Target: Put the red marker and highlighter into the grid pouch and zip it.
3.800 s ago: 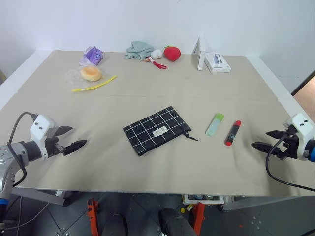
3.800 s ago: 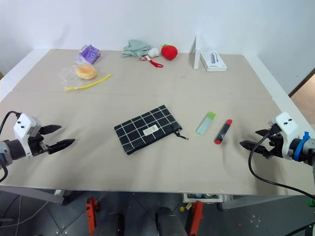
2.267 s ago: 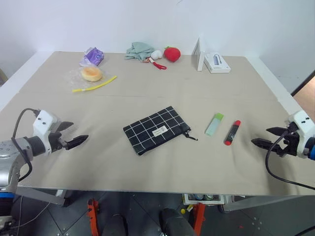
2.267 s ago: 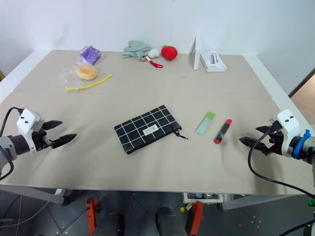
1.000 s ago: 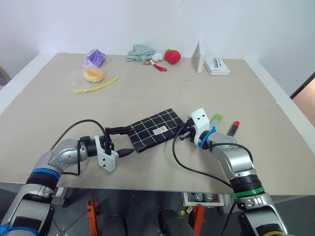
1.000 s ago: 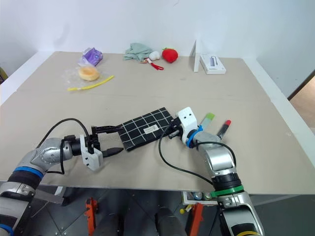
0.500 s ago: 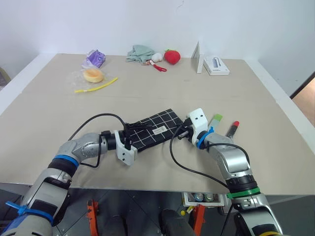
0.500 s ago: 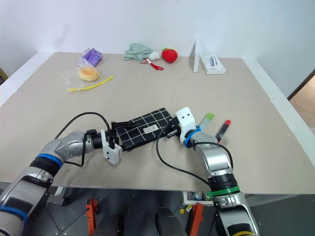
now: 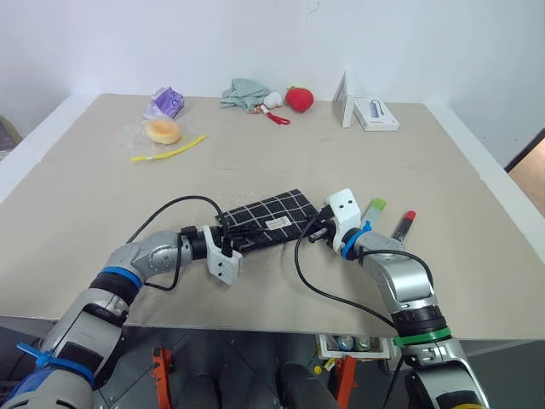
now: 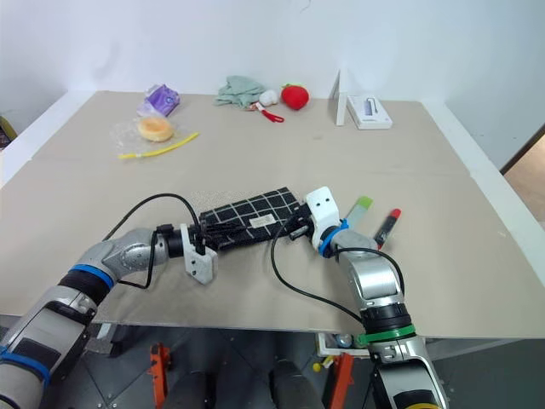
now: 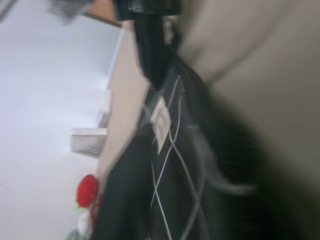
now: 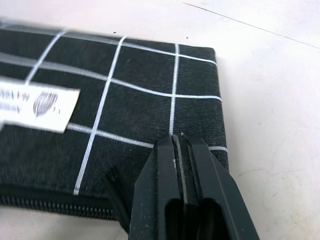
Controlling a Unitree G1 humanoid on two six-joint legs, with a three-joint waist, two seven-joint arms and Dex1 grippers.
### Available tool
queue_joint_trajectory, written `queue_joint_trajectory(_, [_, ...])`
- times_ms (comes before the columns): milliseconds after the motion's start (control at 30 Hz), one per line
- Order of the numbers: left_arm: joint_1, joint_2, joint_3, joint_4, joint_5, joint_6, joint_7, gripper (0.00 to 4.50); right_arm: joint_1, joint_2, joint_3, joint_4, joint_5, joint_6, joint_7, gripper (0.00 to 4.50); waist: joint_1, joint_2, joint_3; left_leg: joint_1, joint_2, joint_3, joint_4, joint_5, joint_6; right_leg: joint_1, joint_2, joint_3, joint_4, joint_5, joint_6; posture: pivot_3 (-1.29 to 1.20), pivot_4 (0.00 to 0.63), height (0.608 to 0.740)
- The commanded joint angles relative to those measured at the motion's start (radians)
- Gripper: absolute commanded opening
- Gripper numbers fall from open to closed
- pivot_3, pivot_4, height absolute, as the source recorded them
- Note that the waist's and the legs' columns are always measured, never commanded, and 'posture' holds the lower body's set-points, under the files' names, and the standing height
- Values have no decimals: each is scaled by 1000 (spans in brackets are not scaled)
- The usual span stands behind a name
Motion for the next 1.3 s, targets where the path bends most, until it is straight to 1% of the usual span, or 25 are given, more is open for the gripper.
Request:
queue_joint_trajectory(33, [11,-6,-24,1,-9,26,-22,24,9,6,20,9,-3,11,15,0,1,1,0,0,0,0,0,0,0,0,0,0,0,0,0,0,150,730])
queue_joint_trajectory(167, [14,-11,-22,-8,-37,49,-46,24,6,4,7,0,-3,-7,16,0,1,1,-1,0,0,0,0,0,0,0,0,0,0,0,0,0,150,730])
queue_joint_trajectory(267, [17,-16,-20,-19,-56,63,-64,24,3,5,-35,-33,21,-37,17,0,1,1,-1,0,0,0,0,0,0,0,0,0,0,0,0,0,150,730])
queue_joint_trajectory(333, [20,-19,-21,-30,-64,73,-74,24,0,1,-87,-74,56,-32,13,0,2,2,-1,0,0,0,0,0,0,0,0,0,0,0,0,0,150,730])
queue_joint_trajectory(400, [23,-21,-21,-41,-71,84,-86,24,-5,-7,-154,-123,116,12,14,0,3,3,0,-1,0,0,0,0,0,-1,0,0,0,0,0,0,150,730])
queue_joint_trajectory(467, [28,-24,-22,-54,-77,94,-95,0,-3,-26,-211,-169,168,76,14,640,5,3,0,-2,0,0,0,0,0,-1,0,0,0,0,1,0,150,730])
queue_joint_trajectory(500, [31,-25,-23,-60,-79,99,-99,0,0,-35,-232,-187,184,98,11,849,6,3,0,-2,0,0,0,0,0,-1,0,0,0,-1,1,0,150,730])
queue_joint_trajectory(533, [34,-26,-25,-64,-81,102,-102,0,2,-42,-254,-204,201,123,4,1274,7,3,0,-2,0,0,0,0,0,-1,0,0,0,-1,1,0,150,730])
queue_joint_trajectory(633, [44,-30,-30,-76,-81,112,-107,0,20,-67,-285,-257,234,202,-9,2732,7,3,0,-2,0,0,-1,0,0,-1,0,0,0,-1,1,0,150,730])
queue_joint_trajectory(667, [46,-31,-32,-78,-81,115,-108,0,27,-73,-286,-272,243,230,-10,3292,7,3,0,-2,-1,0,-1,0,0,-1,0,0,0,-1,0,0,150,730])
queue_joint_trajectory(767, [51,-37,-33,-84,-85,129,-118,0,60,-102,-261,-314,239,269,-7,4432,7,3,0,-2,-1,0,-1,0,0,-1,-1,0,0,-2,0,0,150,730])
queue_joint_trajectory(867, [55,-45,-33,-92,-89,143,-123,0,83,-97,-245,-320,244,350,-37,4432,7,3,0,-2,-2,0,-1,0,0,-1,-2,0,0,-2,1,0,150,730])
queue_joint_trajectory(967, [57,-49,-32,-95,-90,151,-125,0,91,-79,-220,-319,246,370,-45,4432,7,3,0,-2,-5,0,-1,0,0,-1,-5,0,0,-3,2,0,150,730])
queue_joint_trajectory(1067, [58,-52,-30,-96,-90,157,-124,0,96,-82,-160,-299,206,342,-52,4432,7,3,0,-2,-8,0,-1,0,0,-1,-8,0,0,-4,4,0,150,730])
queue_joint_trajectory(1200, [58,-61,-28,-100,-88,166,-120,0,80,-64,-118,-247,172,293,-66,4432,8,3,0,-3,-12,-1,-1,0,0,0,-13,0,0,-5,7,0,150,730])
queue_joint_trajectory(1300, [60,-63,-27,-107,-89,172,-120,0,70,-72,-81,-209,132,261,-70,4432,8,3,0,-3,-15,-1,-1,0,0,0,-16,0,-1,-7,9,0,150,730])
